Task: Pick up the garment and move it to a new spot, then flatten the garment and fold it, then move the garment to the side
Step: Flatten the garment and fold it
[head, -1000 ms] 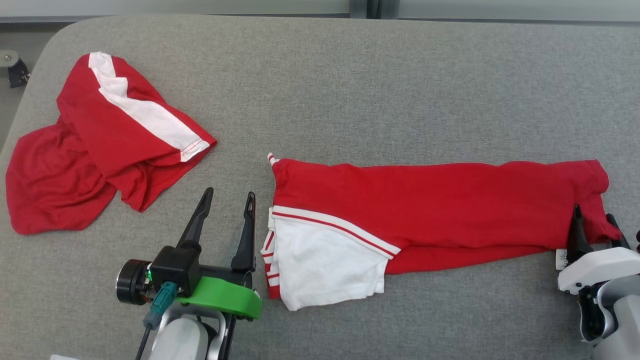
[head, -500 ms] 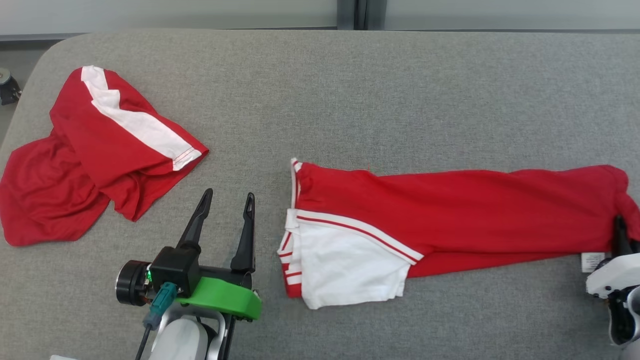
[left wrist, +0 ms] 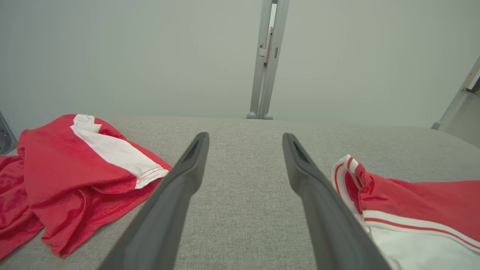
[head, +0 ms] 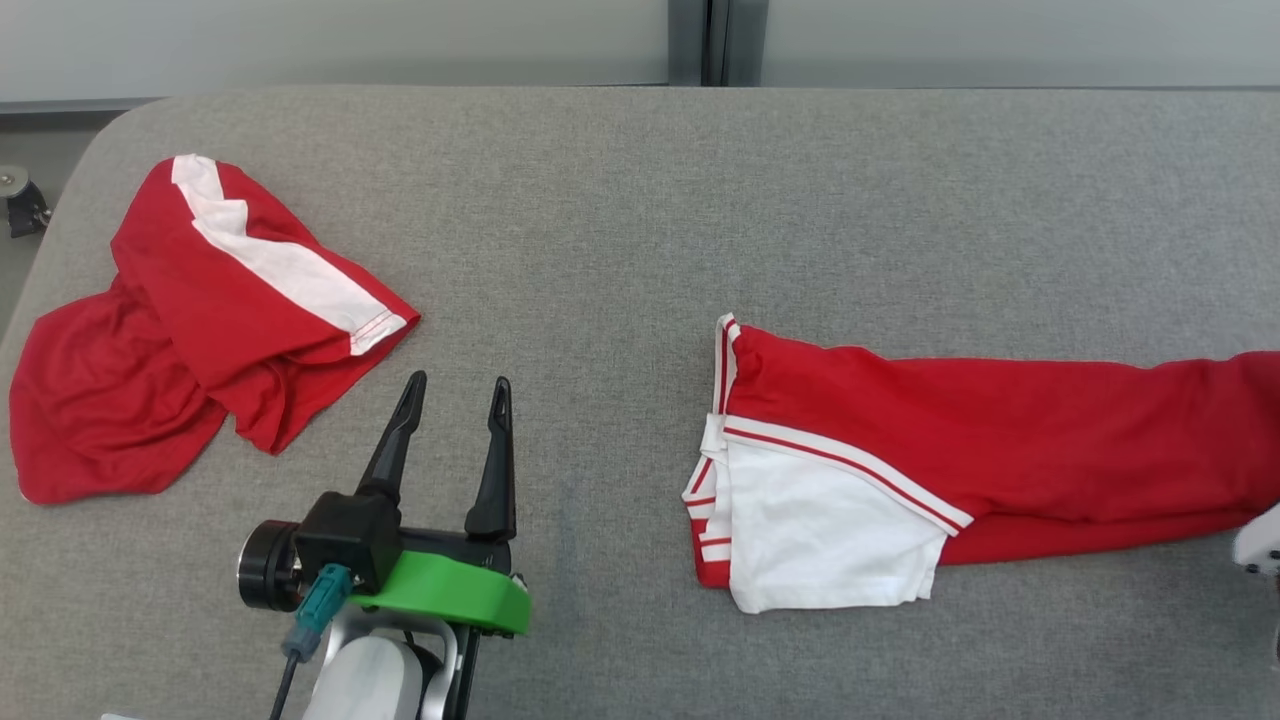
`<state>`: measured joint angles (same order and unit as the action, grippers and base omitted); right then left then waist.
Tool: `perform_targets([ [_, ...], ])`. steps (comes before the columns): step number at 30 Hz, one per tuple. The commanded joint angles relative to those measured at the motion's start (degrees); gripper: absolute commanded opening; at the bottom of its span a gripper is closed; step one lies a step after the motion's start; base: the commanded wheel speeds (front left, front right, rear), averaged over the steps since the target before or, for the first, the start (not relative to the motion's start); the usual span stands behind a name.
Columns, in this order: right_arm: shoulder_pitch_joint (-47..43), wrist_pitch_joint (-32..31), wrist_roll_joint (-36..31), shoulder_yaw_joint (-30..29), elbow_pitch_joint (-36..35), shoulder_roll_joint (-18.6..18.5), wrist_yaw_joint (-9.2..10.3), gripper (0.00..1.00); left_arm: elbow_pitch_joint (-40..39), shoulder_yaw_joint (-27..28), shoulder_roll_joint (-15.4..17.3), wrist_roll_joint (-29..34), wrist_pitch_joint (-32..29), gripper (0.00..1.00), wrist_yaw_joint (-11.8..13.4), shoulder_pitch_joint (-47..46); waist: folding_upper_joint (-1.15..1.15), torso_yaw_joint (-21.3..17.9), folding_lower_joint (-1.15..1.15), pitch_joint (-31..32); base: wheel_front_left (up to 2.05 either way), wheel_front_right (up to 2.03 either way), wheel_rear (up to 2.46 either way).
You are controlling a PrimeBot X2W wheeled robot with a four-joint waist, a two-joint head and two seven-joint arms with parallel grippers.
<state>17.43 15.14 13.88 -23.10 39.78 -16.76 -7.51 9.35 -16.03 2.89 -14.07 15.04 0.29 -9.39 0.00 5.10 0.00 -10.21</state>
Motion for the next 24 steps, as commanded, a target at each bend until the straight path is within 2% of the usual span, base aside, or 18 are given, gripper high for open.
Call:
perform_targets([
  [1,-1.3,0.0,-0.3,2.2,-1.6,0.9,0.06,0.0,-0.3,-0.2,0.0,-0.3,0.2,1.0,0.3,0.5,0.0,0.4,0.0,1.1,0.0,0.0,0.0],
  [8,-3.9,0.0,3.4,12.0,-12.9,2.7,0.07,0.0,-0.5,-1.0,0.0,-0.7,0.2,1.0,1.0,1.9,0.0,1.0,0.0,3.4,0.0,0.0,0.0],
  [15,-5.7,-0.4,5.5,24.8,-21.9,5.2,0.07,0.0,-0.5,-1.8,0.0,-1.5,0.2,1.0,1.2,2.2,0.0,3.1,0.0,4.0,0.0,0.0,0.0],
  [19,-6.7,-1.4,5.6,29.1,-23.9,6.4,0.07,0.0,-0.4,-1.9,0.0,-1.8,0.2,1.0,1.5,2.3,0.0,5.0,0.0,3.7,0.0,0.0,0.0],
  [24,-7.9,-1.8,5.5,32.6,-22.2,8.4,0.07,0.0,-0.2,-2.1,0.0,-1.9,0.2,1.0,1.6,2.6,0.0,7.5,0.0,3.5,0.0,0.0,0.0],
])
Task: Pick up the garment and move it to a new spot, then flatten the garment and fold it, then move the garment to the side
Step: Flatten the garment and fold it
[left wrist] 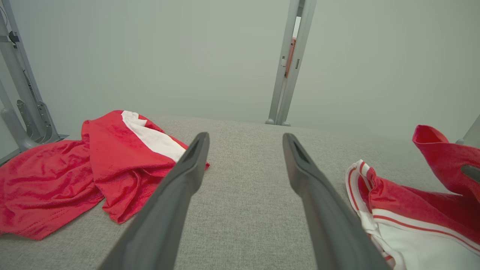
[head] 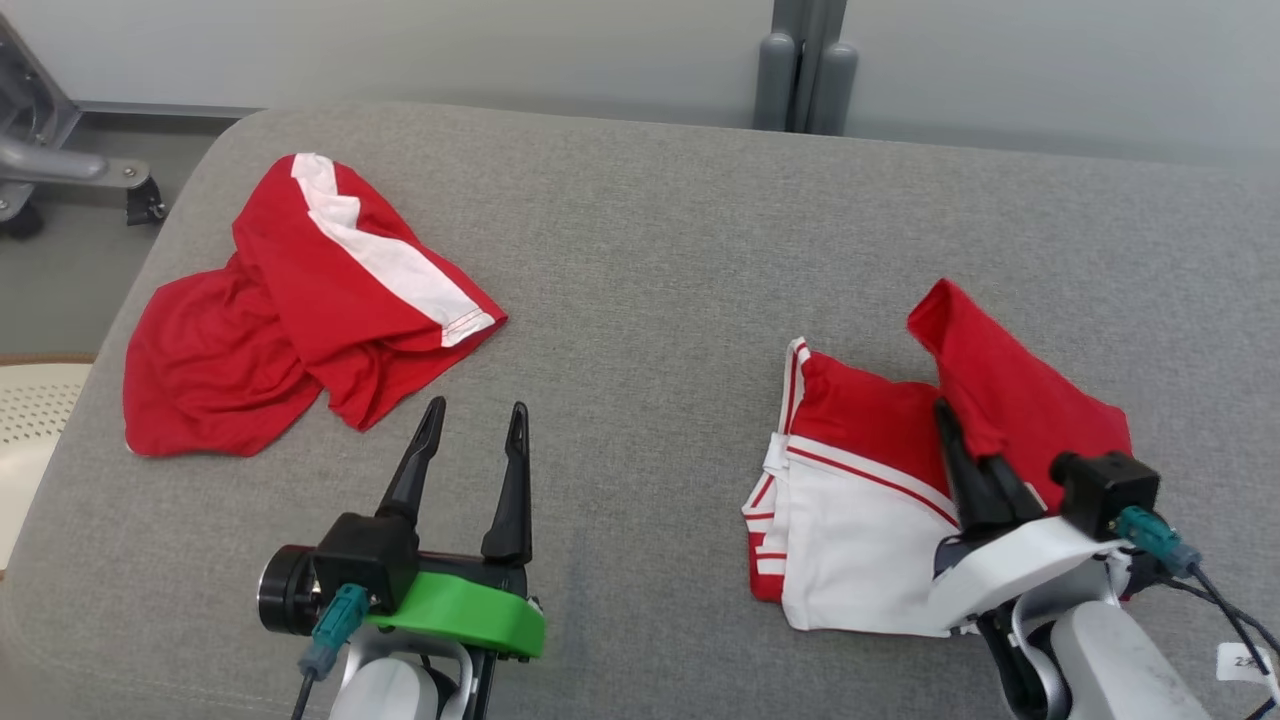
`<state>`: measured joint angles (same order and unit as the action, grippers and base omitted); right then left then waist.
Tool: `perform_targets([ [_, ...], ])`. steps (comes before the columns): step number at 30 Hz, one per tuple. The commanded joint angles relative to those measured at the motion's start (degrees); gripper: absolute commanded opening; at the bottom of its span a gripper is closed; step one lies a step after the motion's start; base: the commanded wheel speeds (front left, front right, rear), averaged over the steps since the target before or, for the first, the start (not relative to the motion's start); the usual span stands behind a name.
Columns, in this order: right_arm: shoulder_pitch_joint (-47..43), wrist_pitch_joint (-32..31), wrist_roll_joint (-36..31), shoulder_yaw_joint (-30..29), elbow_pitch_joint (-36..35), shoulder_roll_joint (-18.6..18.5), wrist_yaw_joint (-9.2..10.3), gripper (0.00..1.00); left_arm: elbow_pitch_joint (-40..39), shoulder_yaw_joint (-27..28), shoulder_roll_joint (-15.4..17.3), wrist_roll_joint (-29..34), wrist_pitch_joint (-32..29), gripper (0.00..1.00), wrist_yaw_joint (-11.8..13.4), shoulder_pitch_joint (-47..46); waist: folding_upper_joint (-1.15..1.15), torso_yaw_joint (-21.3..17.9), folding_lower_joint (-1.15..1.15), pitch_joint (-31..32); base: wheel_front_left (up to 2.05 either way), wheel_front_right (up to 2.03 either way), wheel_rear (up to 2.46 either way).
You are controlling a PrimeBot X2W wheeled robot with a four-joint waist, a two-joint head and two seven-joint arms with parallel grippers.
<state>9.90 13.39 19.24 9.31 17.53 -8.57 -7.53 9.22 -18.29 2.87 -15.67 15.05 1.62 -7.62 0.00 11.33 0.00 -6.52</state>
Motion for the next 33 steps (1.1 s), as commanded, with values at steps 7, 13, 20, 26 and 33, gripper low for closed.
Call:
perform_targets([
  [7,-0.6,0.8,0.6,3.0,5.0,2.2,0.09,0.0,0.1,-0.2,0.1,-0.5,0.2,1.0,0.3,0.9,0.0,4.3,0.0,-0.6,0.0,0.0,0.0],
  [13,0.4,1.4,1.9,5.0,10.4,2.7,0.09,0.0,0.1,0.9,0.1,-1.0,0.2,1.0,0.8,0.6,0.0,6.0,0.0,-0.6,0.0,0.0,0.0],
  [20,1.4,1.8,6.2,12.9,12.7,3.2,0.07,1.0,0.6,1.7,0.1,-0.6,0.2,1.0,0.2,0.7,0.0,6.9,0.0,-0.5,0.0,0.0,0.0],
  [26,3.1,1.8,10.1,18.4,12.5,1.4,0.09,1.0,0.6,2.6,0.1,-0.6,0.2,1.0,0.2,0.7,0.0,7.0,0.0,-0.4,0.0,0.0,0.0],
  [33,5.0,1.8,7.5,13.7,6.0,-1.6,0.09,1.0,-0.4,2.9,0.1,-0.2,0.2,1.0,0.2,1.0,0.0,4.8,0.0,-0.2,0.0,0.0,0.0],
])
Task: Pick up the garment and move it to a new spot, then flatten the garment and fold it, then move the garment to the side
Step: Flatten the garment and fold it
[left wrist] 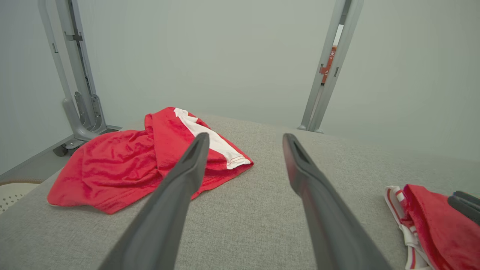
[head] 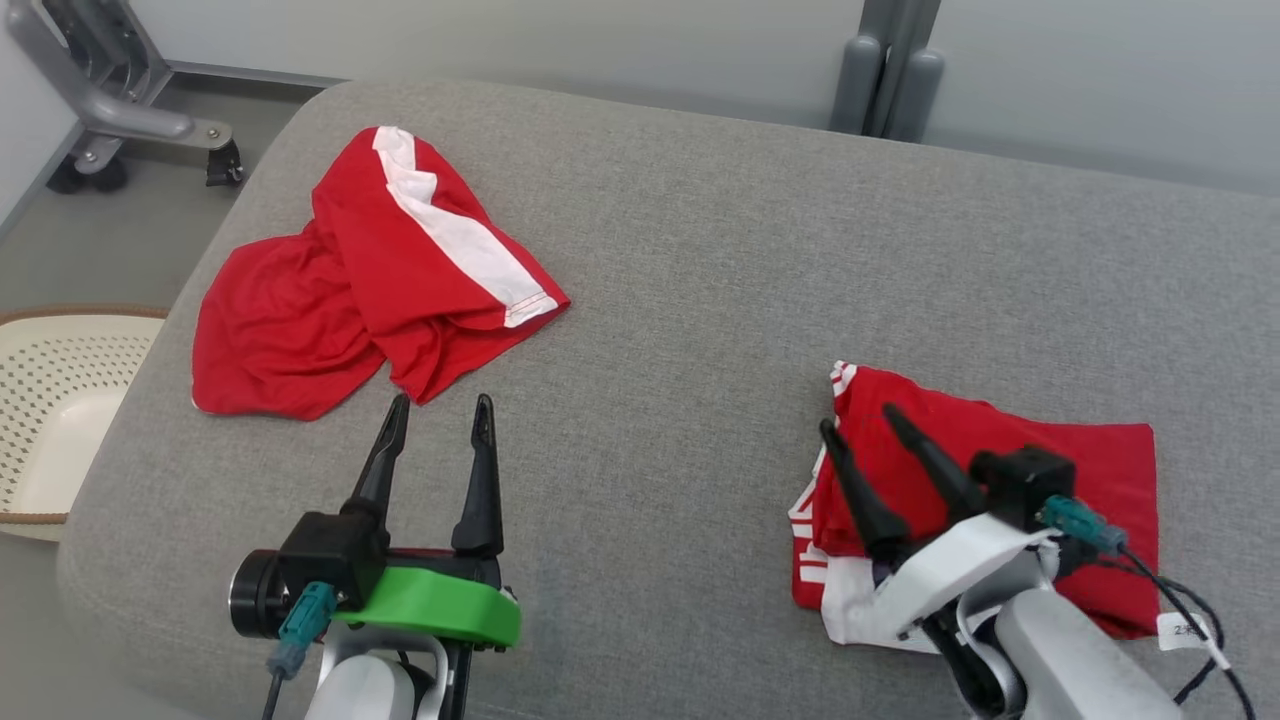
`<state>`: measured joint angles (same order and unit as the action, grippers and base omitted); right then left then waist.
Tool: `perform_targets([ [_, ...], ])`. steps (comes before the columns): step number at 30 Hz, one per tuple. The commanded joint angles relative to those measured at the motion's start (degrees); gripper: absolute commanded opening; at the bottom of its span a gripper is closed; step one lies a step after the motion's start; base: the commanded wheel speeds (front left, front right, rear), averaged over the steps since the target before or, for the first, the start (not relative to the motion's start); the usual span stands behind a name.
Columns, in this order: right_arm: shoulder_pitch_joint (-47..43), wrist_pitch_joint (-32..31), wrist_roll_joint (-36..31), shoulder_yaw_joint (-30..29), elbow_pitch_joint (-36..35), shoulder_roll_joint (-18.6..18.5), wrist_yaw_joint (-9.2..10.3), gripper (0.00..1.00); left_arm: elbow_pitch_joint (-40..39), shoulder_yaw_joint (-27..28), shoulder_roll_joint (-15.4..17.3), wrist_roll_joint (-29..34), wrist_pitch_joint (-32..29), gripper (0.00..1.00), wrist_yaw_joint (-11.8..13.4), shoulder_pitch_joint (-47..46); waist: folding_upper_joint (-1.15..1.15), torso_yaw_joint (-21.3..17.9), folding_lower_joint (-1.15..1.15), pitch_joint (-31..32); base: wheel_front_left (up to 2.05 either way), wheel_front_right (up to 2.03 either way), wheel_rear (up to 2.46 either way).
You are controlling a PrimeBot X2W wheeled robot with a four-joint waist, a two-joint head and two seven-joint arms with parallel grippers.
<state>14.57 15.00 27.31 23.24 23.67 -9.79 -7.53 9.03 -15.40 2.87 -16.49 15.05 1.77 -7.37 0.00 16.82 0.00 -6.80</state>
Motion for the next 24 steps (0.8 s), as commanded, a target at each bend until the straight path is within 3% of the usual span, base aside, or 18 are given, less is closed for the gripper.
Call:
perform_targets([
  [1,0.3,0.2,-2.1,-1.6,-1.6,-1.0,0.09,1.0,-0.5,0.0,0.1,0.7,0.2,1.0,0.0,0.8,0.0,-1.3,0.0,0.1,0.0,0.0,0.0],
  [7,-1.8,0.2,-13.1,-10.9,-10.5,-3.5,0.09,1.0,-2.1,-0.2,0.1,1.0,0.2,1.0,-0.3,1.1,0.0,-4.6,0.0,0.5,0.0,0.0,0.0],
  [14,-6.4,0.2,-22.1,-20.1,-19.3,-1.9,0.09,1.0,-2.9,0.1,0.1,1.9,0.2,1.0,0.1,1.3,0.0,-8.8,0.0,0.5,0.0,0.0,0.0],
  [24,-10.7,0.2,-23.6,-24.0,-23.3,1.6,0.09,1.0,-2.9,0.6,0.1,4.6,0.2,1.0,0.3,2.4,0.0,-12.8,0.0,0.7,0.0,0.0,0.0],
])
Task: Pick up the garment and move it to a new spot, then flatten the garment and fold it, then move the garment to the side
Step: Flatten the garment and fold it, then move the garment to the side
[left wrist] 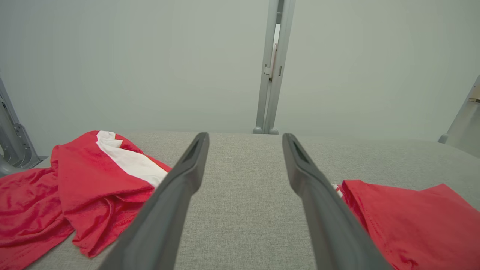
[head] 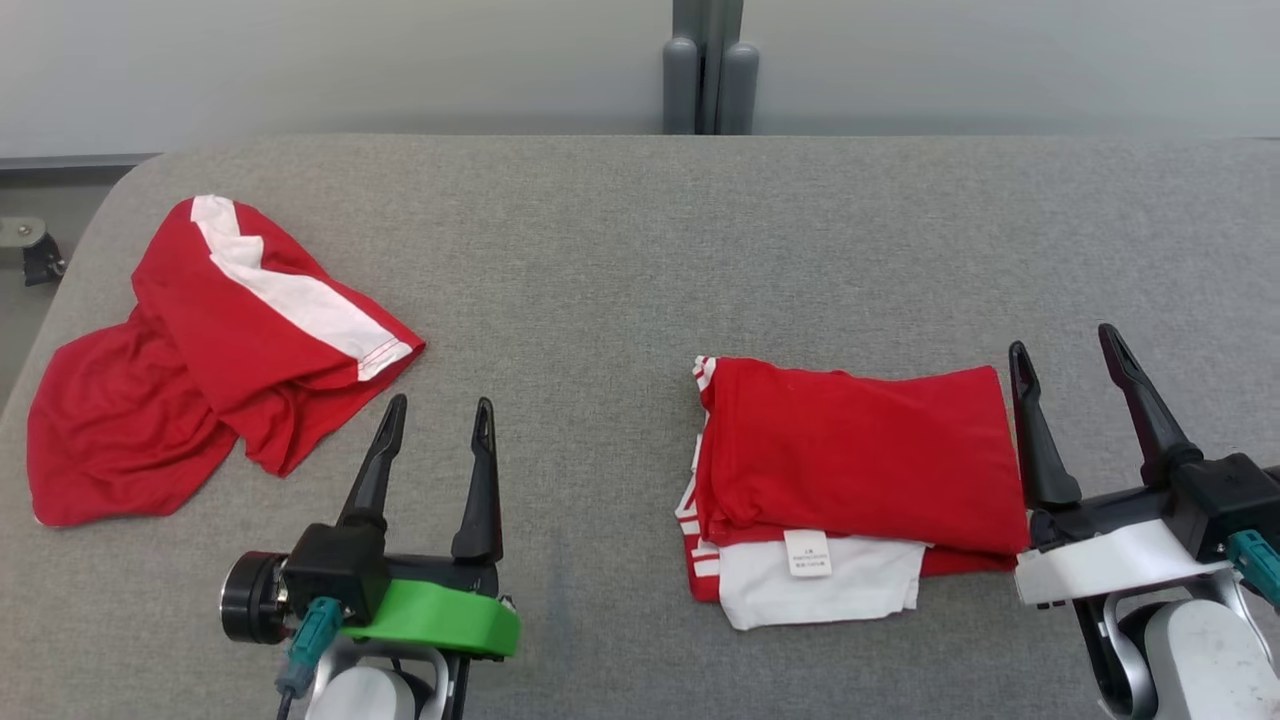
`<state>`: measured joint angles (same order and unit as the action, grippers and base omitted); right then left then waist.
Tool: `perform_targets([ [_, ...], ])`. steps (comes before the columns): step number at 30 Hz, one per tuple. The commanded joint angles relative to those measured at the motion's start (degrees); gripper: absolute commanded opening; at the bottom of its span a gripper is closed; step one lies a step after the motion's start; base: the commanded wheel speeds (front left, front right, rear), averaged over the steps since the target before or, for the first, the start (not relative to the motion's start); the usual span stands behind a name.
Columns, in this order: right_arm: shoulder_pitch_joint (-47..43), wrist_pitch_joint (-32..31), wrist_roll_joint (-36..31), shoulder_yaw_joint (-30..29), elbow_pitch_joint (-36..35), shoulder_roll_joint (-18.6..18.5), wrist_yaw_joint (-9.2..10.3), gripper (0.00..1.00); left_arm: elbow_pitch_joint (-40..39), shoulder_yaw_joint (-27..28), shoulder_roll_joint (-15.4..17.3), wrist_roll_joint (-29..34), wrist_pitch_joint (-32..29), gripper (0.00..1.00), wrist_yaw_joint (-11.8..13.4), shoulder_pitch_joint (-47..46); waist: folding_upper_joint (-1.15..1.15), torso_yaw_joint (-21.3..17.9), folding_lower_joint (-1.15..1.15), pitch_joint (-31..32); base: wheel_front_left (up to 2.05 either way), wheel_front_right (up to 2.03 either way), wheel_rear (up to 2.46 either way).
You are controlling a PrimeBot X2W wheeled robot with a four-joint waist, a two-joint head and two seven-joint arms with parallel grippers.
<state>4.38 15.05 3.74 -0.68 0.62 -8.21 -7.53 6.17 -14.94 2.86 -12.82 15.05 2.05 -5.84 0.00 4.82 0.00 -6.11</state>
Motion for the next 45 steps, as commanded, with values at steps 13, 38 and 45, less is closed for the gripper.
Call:
perform_targets([
  [13,0.1,0.2,0.6,0.2,0.5,0.6,0.09,1.0,0.4,0.0,0.1,2.4,0.2,1.0,0.1,0.1,0.0,-2.6,0.0,-1.2,0.0,0.0,0.0],
  [38,8.1,0.2,9.7,-3.7,27.1,3.2,0.09,1.0,1.5,-3.6,0.1,2.2,0.2,1.0,0.0,-4.8,0.0,2.5,0.0,-9.9,0.0,0.0,0.0],
  [45,9.1,0.0,11.9,-1.6,30.7,2.9,0.09,0.0,1.6,-4.2,0.1,2.5,0.2,1.0,0.2,-4.9,0.0,2.3,0.0,-10.0,0.0,0.0,0.0],
])
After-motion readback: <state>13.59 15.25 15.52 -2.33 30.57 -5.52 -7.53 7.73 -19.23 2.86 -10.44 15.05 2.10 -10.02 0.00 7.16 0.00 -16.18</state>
